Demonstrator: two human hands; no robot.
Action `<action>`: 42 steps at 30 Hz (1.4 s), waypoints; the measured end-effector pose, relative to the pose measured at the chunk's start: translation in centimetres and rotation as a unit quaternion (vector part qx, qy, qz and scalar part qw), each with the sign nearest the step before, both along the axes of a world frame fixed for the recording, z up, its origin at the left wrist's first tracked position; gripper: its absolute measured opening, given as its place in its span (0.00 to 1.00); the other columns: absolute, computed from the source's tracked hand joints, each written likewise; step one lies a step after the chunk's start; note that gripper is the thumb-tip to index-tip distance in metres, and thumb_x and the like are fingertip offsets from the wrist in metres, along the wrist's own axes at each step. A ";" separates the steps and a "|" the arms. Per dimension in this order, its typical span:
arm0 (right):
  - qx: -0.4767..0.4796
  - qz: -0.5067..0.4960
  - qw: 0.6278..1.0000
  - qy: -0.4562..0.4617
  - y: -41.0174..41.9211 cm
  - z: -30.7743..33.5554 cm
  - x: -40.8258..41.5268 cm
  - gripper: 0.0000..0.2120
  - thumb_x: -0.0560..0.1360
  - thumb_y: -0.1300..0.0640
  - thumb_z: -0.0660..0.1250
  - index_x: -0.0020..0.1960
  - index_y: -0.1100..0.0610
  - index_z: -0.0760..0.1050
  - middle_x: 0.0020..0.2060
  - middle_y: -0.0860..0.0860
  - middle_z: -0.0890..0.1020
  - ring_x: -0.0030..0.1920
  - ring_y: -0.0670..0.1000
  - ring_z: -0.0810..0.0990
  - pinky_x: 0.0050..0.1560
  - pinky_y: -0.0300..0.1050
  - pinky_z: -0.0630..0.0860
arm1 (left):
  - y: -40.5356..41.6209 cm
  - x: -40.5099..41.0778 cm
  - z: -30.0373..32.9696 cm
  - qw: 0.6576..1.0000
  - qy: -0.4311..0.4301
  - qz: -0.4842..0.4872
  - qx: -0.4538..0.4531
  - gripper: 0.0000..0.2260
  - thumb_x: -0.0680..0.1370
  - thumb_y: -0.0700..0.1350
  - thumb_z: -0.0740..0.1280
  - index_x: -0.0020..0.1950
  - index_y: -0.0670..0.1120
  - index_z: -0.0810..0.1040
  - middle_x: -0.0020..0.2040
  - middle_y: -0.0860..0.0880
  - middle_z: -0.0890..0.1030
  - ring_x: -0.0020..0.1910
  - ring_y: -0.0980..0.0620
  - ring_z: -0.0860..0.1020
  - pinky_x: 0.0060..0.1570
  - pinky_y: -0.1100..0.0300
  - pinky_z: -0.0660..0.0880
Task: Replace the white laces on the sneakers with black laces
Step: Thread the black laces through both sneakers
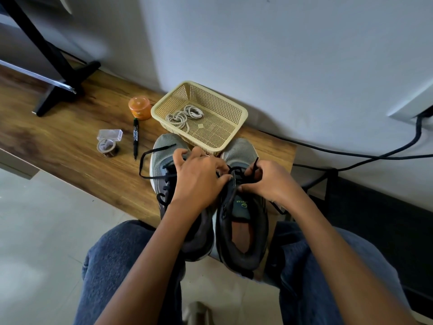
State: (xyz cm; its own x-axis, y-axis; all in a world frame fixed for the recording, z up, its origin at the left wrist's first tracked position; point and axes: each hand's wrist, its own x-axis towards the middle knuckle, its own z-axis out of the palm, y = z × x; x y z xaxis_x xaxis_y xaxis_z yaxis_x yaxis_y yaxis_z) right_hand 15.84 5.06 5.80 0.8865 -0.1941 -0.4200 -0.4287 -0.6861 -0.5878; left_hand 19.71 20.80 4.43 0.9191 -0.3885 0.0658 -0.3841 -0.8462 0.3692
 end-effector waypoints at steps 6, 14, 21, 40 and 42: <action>0.009 -0.016 1.000 -0.004 -0.2 -0.3 0.0 0.16 0.67 0.55 0.77 0.51 0.53 0.76 0.36 0.45 0.71 0.35 0.44 0.70 0.32 0.38 0.64 | 0.5 0.7 1.1 0.973 -0.046 0.159 -0.162 0.06 0.77 0.54 0.66 0.50 0.54 0.80 0.42 0.58 0.78 0.52 0.56 0.73 0.63 0.52 0.53; -0.047 -0.015 0.999 -0.013 -0.2 -0.7 0.1 0.19 0.65 0.48 0.78 0.51 0.47 0.75 0.50 0.48 0.75 0.57 0.53 0.74 0.54 0.52 0.73 | 2.0 1.6 2.1 0.884 -0.041 0.238 -0.400 0.04 0.79 0.46 0.66 0.49 0.49 0.72 0.40 0.60 0.75 0.39 0.65 0.74 0.47 0.61 0.73; -0.074 -0.039 0.995 -0.049 -0.9 -0.3 0.4 0.13 0.78 0.56 0.63 0.61 0.47 0.75 0.64 0.52 0.73 0.67 0.57 0.68 0.66 0.62 0.66 | 0.4 0.4 -0.6 0.998 0.046 -0.001 -0.051 0.14 0.78 0.53 0.66 0.62 0.55 0.76 0.57 0.56 0.80 0.61 0.52 0.68 0.68 0.47 0.56; -0.132 0.084 0.983 0.096 -1.0 0.9 -0.5 0.33 0.79 0.68 0.55 0.76 0.39 0.55 0.73 0.53 0.61 0.74 0.55 0.54 0.68 0.55 0.55 | 3.0 1.1 1.3 0.999 0.005 0.019 -0.049 0.16 0.77 0.56 0.58 0.55 0.49 0.79 0.45 0.55 0.75 0.60 0.49 0.69 0.69 0.42 0.55; -0.131 0.080 0.983 0.098 -1.0 0.9 -0.5 0.32 0.79 0.67 0.55 0.76 0.39 0.55 0.73 0.54 0.62 0.74 0.56 0.55 0.68 0.54 0.55 | 3.6 1.2 1.8 0.991 -0.033 0.069 -0.107 0.13 0.80 0.52 0.59 0.58 0.47 0.76 0.50 0.53 0.74 0.58 0.52 0.67 0.66 0.49 0.53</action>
